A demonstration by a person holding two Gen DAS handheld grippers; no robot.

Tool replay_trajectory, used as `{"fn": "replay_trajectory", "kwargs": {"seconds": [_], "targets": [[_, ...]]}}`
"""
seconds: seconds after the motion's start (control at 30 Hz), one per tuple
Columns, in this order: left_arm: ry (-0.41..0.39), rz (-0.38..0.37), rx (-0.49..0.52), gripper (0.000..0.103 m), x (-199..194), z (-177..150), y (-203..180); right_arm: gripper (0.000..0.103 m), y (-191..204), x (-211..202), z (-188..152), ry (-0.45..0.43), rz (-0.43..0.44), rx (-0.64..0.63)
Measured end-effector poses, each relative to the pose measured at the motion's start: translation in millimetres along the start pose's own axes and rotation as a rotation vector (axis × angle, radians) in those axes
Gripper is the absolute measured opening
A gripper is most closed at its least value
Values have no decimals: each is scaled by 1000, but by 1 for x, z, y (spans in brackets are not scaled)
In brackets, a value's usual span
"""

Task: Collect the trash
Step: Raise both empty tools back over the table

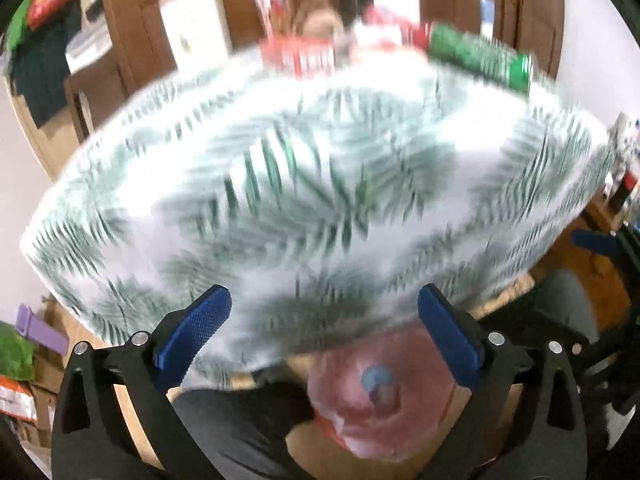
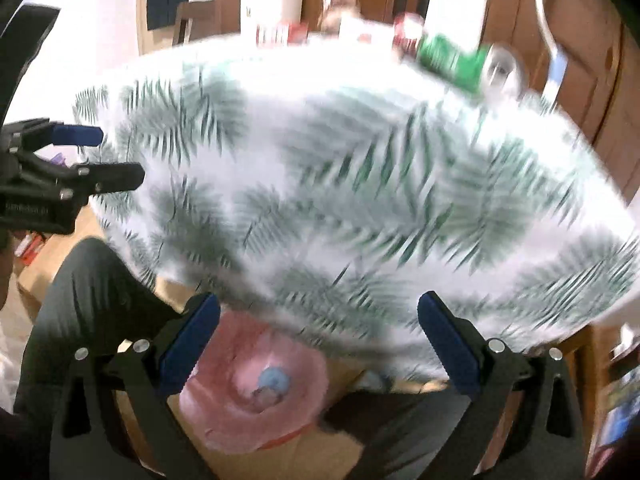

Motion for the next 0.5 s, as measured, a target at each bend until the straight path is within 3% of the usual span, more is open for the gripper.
{"fn": "replay_trajectory", "kwargs": {"seconds": [0.27,0.5], "targets": [[-92,-8,5,97,-28,63,-5,98,-27,-45,67,-125,-60,27],[-150,18,8,97,-40,108,-7,98,-56,-61,105,-193,-118,45]]}}
Point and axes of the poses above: each gripper's, at about its wrist camera, not at the fingertips, and x roughly the way its jaws point, y to its left, z to its top, the point moved 7 cm from there along x, roughly the way its jaws point, and after that the axes turned 2 degrees about y, right-handed, at the moved point
